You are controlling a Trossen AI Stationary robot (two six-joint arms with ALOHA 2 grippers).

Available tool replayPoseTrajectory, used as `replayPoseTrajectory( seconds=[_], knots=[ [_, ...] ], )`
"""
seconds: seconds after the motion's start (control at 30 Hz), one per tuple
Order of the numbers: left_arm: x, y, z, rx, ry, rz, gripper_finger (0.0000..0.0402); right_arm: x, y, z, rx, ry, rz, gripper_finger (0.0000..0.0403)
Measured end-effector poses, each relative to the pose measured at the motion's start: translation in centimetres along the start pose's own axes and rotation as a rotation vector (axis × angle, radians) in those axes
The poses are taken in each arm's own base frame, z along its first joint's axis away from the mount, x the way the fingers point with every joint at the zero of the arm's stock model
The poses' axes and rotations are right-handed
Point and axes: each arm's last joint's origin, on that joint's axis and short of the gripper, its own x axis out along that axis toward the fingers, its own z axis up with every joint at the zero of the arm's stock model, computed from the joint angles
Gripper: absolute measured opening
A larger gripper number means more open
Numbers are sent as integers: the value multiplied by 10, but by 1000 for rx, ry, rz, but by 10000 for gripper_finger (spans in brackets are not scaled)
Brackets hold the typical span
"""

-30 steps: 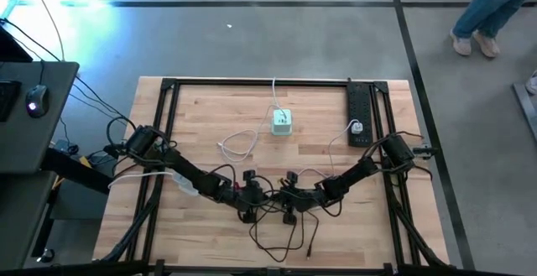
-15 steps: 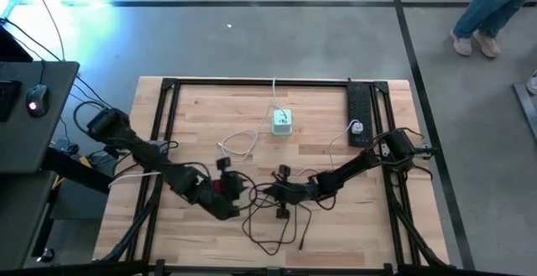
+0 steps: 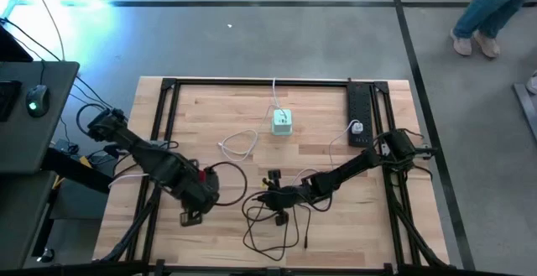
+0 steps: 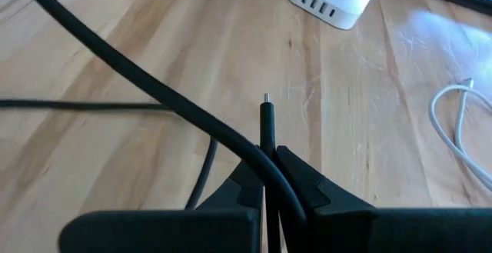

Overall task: Insert USB
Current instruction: Insert the black USB cable into the left white outlet extension

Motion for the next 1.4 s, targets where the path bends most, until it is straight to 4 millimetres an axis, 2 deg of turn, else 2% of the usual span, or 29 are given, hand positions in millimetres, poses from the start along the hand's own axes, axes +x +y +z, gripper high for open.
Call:
replayPoseTrajectory(
  seconds=[0.1, 0.2, 0.3, 0.47, 0.6, 0.77, 1.03, 1.23, 1.4],
  knots=[
    [3, -6, -11, -25, 144, -38, 1, 0, 2, -1, -1, -3, 21, 0],
    [6, -13, -17, -12, 171, -53, 3, 0, 5, -7, 3, 9, 40, 0],
    [8, -12, -18, -18, 181, -47, 19, 0, 5, -9, 14, 12, 44, 0],
    [29, -6, -20, 84, 183, 57, 77, 0, 6, -13, 21, 3, 46, 0],
    [52, 3, -23, 153, 265, 111, 136, -1, 6, -17, 20, 8, 46, 0],
    [57, 7, -23, 198, 305, 91, 185, 0, 5, -17, 21, 8, 46, 0],
    [52, 11, -22, 250, 212, 137, 173, 1, 2, -18, 33, 17, 39, 0],
    [54, 8, 2, 227, -82, 203, 166, 1, 3, -19, 28, 30, 43, 0],
    [50, 28, 4, 211, 65, 248, 190, 1, 3, -19, 30, 31, 43, 0]
  ],
)
